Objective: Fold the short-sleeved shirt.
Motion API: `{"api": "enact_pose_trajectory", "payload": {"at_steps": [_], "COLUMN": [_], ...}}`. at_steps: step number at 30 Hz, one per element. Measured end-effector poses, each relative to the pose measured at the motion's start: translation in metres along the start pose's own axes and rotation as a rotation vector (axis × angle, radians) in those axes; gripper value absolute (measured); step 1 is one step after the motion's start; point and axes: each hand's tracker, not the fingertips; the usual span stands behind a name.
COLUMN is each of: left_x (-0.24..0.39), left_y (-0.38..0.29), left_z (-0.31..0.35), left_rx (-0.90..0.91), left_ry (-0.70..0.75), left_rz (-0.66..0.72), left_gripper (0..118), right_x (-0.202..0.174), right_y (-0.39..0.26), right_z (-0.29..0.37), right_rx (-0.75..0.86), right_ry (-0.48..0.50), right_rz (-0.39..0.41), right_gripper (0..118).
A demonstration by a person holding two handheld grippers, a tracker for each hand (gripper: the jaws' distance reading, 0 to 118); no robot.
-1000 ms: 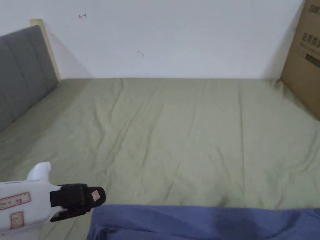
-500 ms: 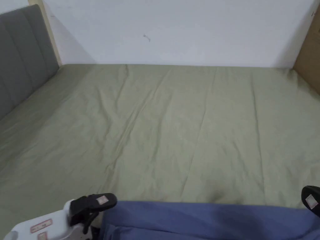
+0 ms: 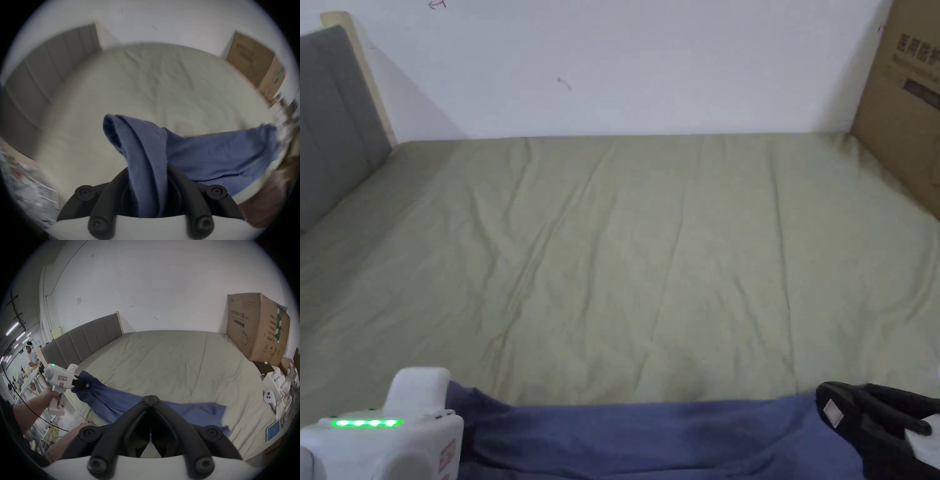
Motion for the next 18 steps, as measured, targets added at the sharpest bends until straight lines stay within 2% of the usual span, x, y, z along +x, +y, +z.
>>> {"api": "enact_pose_trajectory", "payload": {"at_steps": [1,4,5,6,8,9,11,14,16,17,18], "left_x": [0.002,0.034,0.045,0.068,0.109,0.125,0.135,0.119,0.105,0.098,0.093], "left_y": [0.003,0.022,0.031,0.037,0.049,0.051,0.057,0.058,0.054,0.049,0.046], "left_z": [0.005,0.010,0.008,0.005,0.002,0.000,0.012,0.027,0.029,0.025,0.020], "left_rx": [0.002,-0.107,-0.129,-0.135,-0.210,-0.257,-0.199,-0.051,-0.035,-0.052,-0.072], "left_ry": [-0.093,-0.556,-0.648,-0.754,-0.915,-0.980,-1.027,-0.786,-0.627,-0.557,-0.538], "left_rz": [0.040,0.308,0.327,0.330,0.367,0.372,0.359,0.211,0.166,0.161,0.164], "left_gripper": [9,10,10,28,101,116,113,113,109,98,81], "right_x": [0.003,0.010,0.012,0.013,0.020,0.024,0.030,0.041,0.049,0.052,0.053], "right_y": [-0.003,-0.011,-0.013,-0.016,-0.022,-0.024,-0.029,-0.035,-0.036,-0.036,-0.037], "right_z": [0.002,0.009,0.011,0.014,0.022,0.025,0.030,0.038,0.041,0.042,0.043], "right_rx": [0.000,-0.011,-0.016,-0.019,-0.009,-0.005,-0.001,0.013,0.016,0.017,0.019], "right_ry": [0.006,0.027,0.023,0.015,0.015,0.019,0.016,-0.005,-0.016,-0.025,-0.035], "right_rz": [-0.016,-0.028,-0.025,-0.024,-0.044,-0.060,-0.095,-0.124,-0.130,-0.130,-0.127], "right_gripper": [0,0,0,0,0,0,0,0,0,0,0]}}
